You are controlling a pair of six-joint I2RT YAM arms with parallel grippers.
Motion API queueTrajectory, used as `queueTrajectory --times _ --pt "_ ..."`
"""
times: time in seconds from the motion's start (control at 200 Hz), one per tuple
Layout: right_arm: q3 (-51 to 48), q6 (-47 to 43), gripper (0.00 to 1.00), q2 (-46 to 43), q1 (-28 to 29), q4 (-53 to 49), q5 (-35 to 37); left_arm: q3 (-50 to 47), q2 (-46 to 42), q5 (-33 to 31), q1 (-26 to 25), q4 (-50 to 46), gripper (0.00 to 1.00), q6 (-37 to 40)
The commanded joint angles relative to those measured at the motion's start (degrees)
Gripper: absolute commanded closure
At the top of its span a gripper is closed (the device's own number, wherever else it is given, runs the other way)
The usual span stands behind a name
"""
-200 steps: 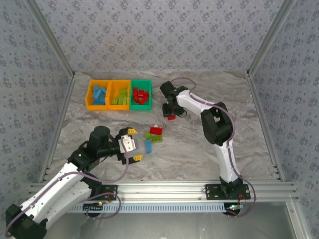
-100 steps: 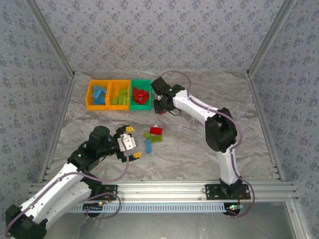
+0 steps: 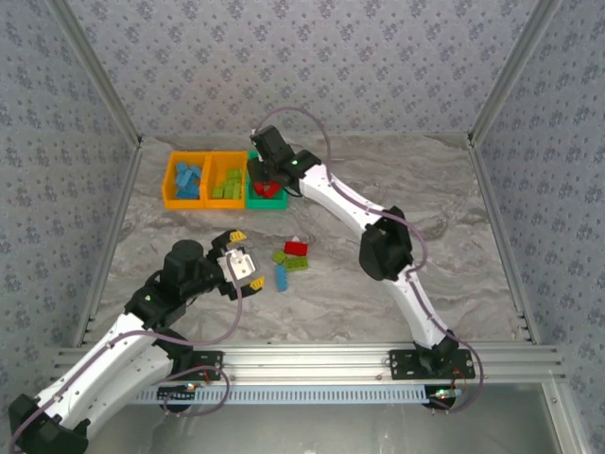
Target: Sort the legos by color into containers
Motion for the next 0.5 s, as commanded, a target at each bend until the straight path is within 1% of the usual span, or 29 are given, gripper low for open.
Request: queueTrajectory --times 0.0,0.04,0.08,0.115,0.15,0.22,0.275,0.305,0.425,0.495 --pt "11.08 -3.02 0.50 7.44 -1.19 -7.08 1.24 -0.27 0.15 -0.54 0.28 1.14 0.01 -0.43" --pt "16.47 -3.22 0.38 10.07 -1.36 -10.40 0.69 -0.28 0.20 -0.58 0.30 1.02 0.01 -0.31" --pt "22.06 -3.47 0.30 12.70 -1.46 -14.22 0.54 -0.28 0.20 -0.70 0.28 0.94 0.01 -0.30" --pt "27.07 -3.75 0.27 14.67 -1.35 -17.67 0.91 -0.25 0.12 -0.81 0.26 0.85 0.01 -0.27" --pt "31.61 -4.11 0.27 17.00 -1.17 -20.85 1.27 -0.22 0.03 -0.92 0.24 0.87 0.01 -0.23" --pt "44.78 -5.12 0.27 21.88 -0.86 -28.26 1.86 -0.21 0.01 -0.98 0.23 0.80 0.01 -0.22" --pt "42.97 -5.66 0.27 20.32 -0.53 -28.82 2.73 -0.19 0.11 -0.80 0.28 0.76 0.01 -0.29" --pt "45.04 -6.06 0.27 20.65 -0.43 -31.03 2.90 -0.13 0.18 -0.70 0.29 0.82 0.01 -0.35" --pt "45.25 -9.64 0.28 18.27 0.52 -36.87 5.00 -0.01 -0.10 -0.97 0.28 0.16 0.01 -0.28" --pt "45.23 -12.21 0.26 16.61 0.68 -42.03 5.07 -0.01 -0.44 -1.39 0.27 0.01 0.01 -0.19"
